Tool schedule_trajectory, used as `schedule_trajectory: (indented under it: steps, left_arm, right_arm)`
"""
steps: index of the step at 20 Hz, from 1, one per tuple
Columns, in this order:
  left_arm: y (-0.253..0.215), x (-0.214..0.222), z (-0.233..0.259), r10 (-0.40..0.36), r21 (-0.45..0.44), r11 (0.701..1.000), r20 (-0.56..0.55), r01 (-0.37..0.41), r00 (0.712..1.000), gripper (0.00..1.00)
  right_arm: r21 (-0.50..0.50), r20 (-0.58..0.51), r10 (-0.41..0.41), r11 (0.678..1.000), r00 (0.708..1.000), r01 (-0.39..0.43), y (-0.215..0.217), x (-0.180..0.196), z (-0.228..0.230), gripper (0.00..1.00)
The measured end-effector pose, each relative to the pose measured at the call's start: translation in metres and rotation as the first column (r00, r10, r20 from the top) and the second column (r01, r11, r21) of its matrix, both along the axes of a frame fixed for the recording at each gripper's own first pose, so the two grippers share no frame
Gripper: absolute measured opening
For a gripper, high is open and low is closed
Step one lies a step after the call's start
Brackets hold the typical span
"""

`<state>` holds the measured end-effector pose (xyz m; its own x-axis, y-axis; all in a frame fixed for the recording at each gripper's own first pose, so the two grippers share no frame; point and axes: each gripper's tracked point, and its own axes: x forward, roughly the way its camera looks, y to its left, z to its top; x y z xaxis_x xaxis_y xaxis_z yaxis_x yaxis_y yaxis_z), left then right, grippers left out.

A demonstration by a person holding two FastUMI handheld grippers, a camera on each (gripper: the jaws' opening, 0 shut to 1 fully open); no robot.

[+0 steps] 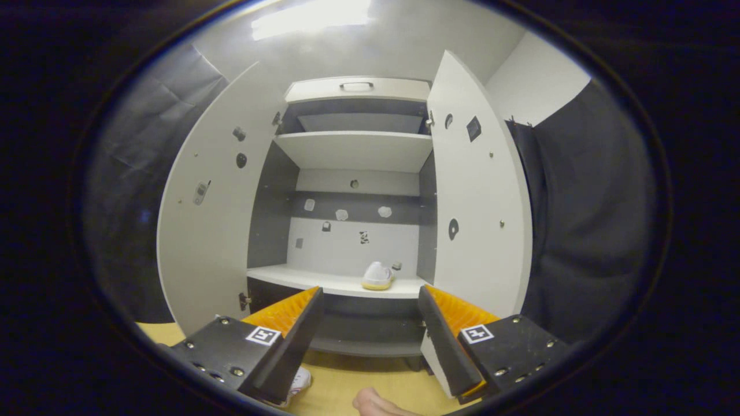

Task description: Grab one shoe with the right hand and put it into the shoe cabinet, grab the other shoe with the left hand and put it into the shoe cabinet; then close the right door with the right hand and the left door with the left hand.

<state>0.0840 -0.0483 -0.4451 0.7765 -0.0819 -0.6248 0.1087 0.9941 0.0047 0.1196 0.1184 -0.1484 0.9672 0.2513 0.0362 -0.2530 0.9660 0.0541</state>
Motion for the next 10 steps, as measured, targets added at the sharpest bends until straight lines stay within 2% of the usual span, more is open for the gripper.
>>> schedule_trajectory:
  steps: [3, 6, 8, 10]
  left_arm:
    - [0.006, -0.005, -0.018, 0.005, -0.017, 1.000, -0.054, -0.006, 0.999, 0.88]
    - [0.007, -0.003, -0.017, -0.020, -0.050, 0.999, -0.041, 0.018, 0.999, 0.87]
    - [0.007, -0.001, -0.015, -0.032, -0.077, 0.997, -0.022, 0.030, 0.999, 0.92]
    - [0.002, -0.002, -0.016, -0.051, -0.111, 0.993, -0.032, 0.047, 0.998, 0.88]
  right_arm:
    - [-0.033, 0.002, -0.019, 0.999, 1.000, 0.019, -0.007, -0.004, -0.014, 0.97]
    - [-0.071, 0.015, -0.026, 0.997, 1.000, 0.027, -0.011, -0.009, -0.022, 0.98]
    - [-0.090, 0.008, -0.028, 0.995, 1.000, 0.029, -0.014, -0.010, -0.029, 0.98]
    - [-0.088, -0.003, -0.029, 0.996, 1.000, 0.028, -0.015, -0.010, -0.035, 0.98]
